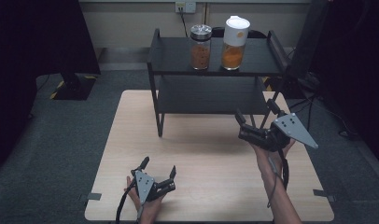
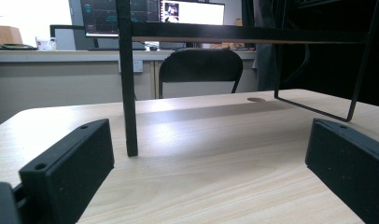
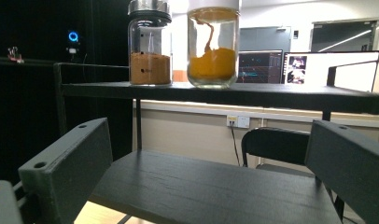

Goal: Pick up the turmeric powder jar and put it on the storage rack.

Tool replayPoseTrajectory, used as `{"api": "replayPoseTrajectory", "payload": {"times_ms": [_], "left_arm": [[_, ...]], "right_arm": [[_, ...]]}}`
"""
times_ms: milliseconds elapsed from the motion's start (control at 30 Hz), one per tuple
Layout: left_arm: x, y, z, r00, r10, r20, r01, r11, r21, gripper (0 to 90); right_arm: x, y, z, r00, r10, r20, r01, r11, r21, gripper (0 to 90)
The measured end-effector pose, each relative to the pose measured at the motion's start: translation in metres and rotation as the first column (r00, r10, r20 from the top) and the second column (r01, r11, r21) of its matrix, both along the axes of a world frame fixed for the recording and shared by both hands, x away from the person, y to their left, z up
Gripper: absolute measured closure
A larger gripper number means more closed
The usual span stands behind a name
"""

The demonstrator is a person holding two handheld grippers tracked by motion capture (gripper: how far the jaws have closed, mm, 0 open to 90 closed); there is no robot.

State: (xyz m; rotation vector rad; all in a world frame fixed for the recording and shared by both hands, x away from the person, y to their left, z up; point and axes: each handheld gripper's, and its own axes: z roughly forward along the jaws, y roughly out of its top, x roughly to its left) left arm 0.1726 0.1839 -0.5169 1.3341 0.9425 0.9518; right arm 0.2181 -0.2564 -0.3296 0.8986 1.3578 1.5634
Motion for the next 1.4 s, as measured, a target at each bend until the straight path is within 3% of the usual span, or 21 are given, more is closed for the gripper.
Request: {"api": "replayPoseTrajectory", "payload": {"times_ms": [667,1033,1400], "left_arm": [[0.0,0.0,0.0,1.0,0.0,0.0,0.0,1.0,0.001,0.6],[0.0,0.0,0.0,1.0,-0.001,0.0,0.001,1.0,0.001,0.6],[0.0,0.0,0.0,1.0,-0.001,0.001,0.001,1.0,0.001,0.6]], "right_arm": [[-0.031,-0.007,-0.06,0.9979,-0.035,-0.054,0.037,0.999,0.028,0.0],[-0.042,-0.007,-0.088,0.9932,-0.083,-0.081,0.085,0.996,0.018,0.0],[-0.049,-0.007,-0.115,0.9891,-0.098,-0.109,0.099,0.995,-0.002,0.0]]}}
